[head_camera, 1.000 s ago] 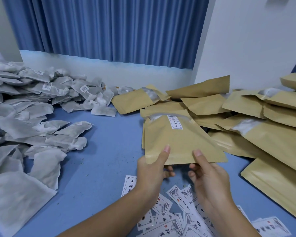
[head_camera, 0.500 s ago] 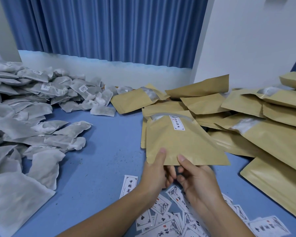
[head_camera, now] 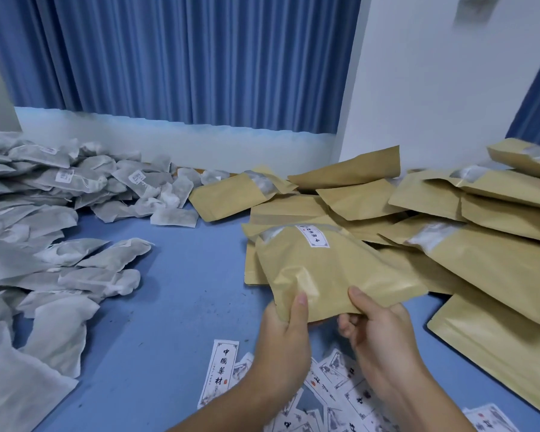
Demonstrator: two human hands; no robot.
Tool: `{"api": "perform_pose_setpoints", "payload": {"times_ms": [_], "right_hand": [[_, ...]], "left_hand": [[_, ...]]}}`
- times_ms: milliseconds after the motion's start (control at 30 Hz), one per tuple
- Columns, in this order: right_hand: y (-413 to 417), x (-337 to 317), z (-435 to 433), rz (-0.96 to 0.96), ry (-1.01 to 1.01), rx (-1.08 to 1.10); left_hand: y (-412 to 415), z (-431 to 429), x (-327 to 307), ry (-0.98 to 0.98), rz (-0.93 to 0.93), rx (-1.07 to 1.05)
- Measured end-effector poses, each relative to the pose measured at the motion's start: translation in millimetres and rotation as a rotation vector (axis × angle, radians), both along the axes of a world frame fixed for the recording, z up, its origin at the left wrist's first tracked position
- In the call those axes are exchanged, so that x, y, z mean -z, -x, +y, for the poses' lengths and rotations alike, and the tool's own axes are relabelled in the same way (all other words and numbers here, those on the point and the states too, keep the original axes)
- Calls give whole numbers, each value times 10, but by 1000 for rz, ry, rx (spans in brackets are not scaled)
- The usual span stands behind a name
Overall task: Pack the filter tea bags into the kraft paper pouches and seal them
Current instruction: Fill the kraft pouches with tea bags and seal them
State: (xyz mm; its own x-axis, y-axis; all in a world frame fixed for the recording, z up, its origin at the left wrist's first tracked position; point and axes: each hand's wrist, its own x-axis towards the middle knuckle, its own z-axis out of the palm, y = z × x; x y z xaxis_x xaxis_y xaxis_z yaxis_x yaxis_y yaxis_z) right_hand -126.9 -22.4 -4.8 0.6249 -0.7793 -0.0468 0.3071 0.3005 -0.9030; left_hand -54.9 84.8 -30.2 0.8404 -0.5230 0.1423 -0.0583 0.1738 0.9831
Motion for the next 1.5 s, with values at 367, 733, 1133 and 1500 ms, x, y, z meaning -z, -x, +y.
{"api": "perform_pose_setpoints", "payload": {"times_ms": [367, 733, 1133, 1500], "right_hand": [[-142, -731, -979, -235, 134, 191], [-879, -352, -1838, 137, 399, 121], [-954, 178, -1130, 829, 1661, -394], [-1060, 8, -674, 965, 1881, -533]], "left_hand": [[-646, -1166, -918, 25, -599, 51], [-1515, -2079, -596, -434, -754, 26], [-1836, -512, -132, -1101, -1448, 429], [-1606, -223, -267, -1182, -1769, 405]]}}
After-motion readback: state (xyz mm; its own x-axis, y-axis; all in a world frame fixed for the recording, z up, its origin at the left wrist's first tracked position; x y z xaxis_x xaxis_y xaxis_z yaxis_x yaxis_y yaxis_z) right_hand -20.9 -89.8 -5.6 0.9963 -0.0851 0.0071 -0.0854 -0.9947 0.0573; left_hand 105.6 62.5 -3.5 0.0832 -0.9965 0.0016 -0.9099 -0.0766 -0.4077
